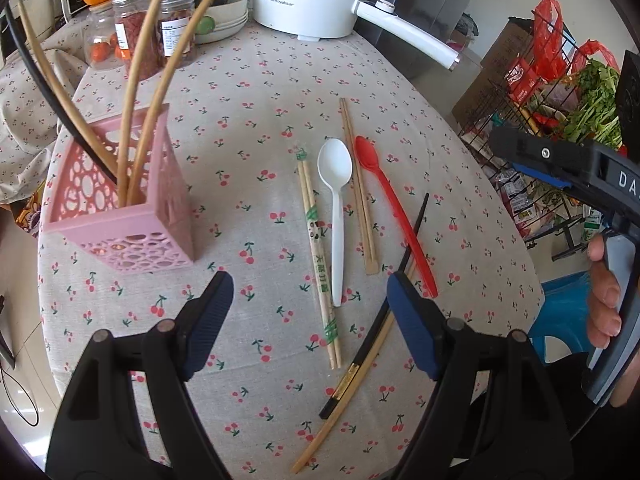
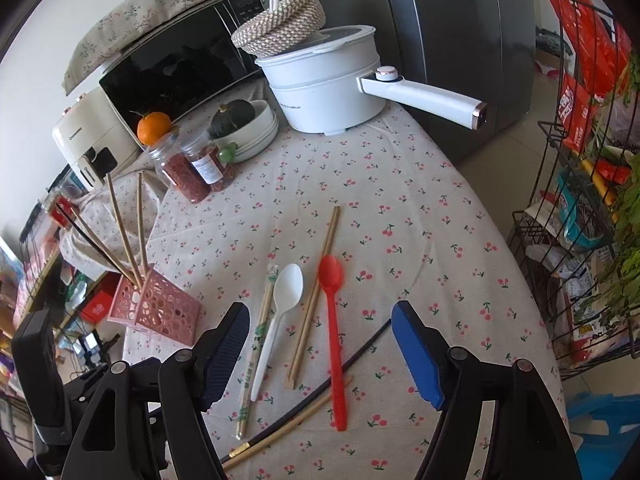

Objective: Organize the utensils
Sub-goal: 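Move the left gripper back to the utensils and close on the wrapped chopsticks, then lift the wrapped chopsticks with the left gripper while the right gripper grasps the red spoon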

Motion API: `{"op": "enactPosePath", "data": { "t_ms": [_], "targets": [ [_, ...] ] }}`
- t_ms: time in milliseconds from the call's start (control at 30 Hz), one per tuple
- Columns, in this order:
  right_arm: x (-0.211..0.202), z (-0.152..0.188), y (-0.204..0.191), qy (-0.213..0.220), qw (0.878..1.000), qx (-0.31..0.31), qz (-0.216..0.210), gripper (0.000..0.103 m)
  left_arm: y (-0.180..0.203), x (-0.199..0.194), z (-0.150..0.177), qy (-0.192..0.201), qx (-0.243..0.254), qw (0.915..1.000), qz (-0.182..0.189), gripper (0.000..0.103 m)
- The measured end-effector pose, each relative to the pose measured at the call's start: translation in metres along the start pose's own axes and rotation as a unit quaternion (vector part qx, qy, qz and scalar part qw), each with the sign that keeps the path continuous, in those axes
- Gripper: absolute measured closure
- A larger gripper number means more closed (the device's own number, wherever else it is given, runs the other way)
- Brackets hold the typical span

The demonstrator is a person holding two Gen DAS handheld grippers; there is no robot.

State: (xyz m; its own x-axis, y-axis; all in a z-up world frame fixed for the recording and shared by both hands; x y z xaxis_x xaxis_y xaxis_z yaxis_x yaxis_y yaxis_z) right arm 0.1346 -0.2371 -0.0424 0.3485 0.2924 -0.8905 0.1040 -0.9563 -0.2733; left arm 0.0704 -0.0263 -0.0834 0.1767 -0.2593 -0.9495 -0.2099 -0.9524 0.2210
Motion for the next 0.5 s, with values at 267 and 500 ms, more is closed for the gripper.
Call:
{"op": "enactPosePath", "data": {
  "t_ms": [267, 500],
  "targets": [
    [0.005, 0.000, 0.017, -0.020, 1.000, 0.010, 0.003, 0.028, 0.012, 0.032, -0.030, -0.010, -0.020, 0.9997, -0.008, 0.069],
    [0.012, -0.002, 0.028, -0.035, 0.999, 0.021, -0.001, 0.028, 0.007, 0.061, -0.051, -0.033, -0.043, 0.9982, -0.026, 0.086]
  ]
}}
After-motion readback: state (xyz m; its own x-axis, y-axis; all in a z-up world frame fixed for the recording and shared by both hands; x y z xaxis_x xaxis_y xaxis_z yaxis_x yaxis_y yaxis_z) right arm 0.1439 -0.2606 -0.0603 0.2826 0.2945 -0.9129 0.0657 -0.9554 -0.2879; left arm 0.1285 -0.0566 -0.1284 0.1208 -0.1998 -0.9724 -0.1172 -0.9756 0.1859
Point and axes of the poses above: each gripper's, at about its wrist camera, not at the fingertips, and x roughly the way its jaws point, y to its right, z to its underside, the point moved 1 cm from there along x, roughly the way its jaws point, and after that the axes turned 14 degrees about -y, right-handed, at the moved point
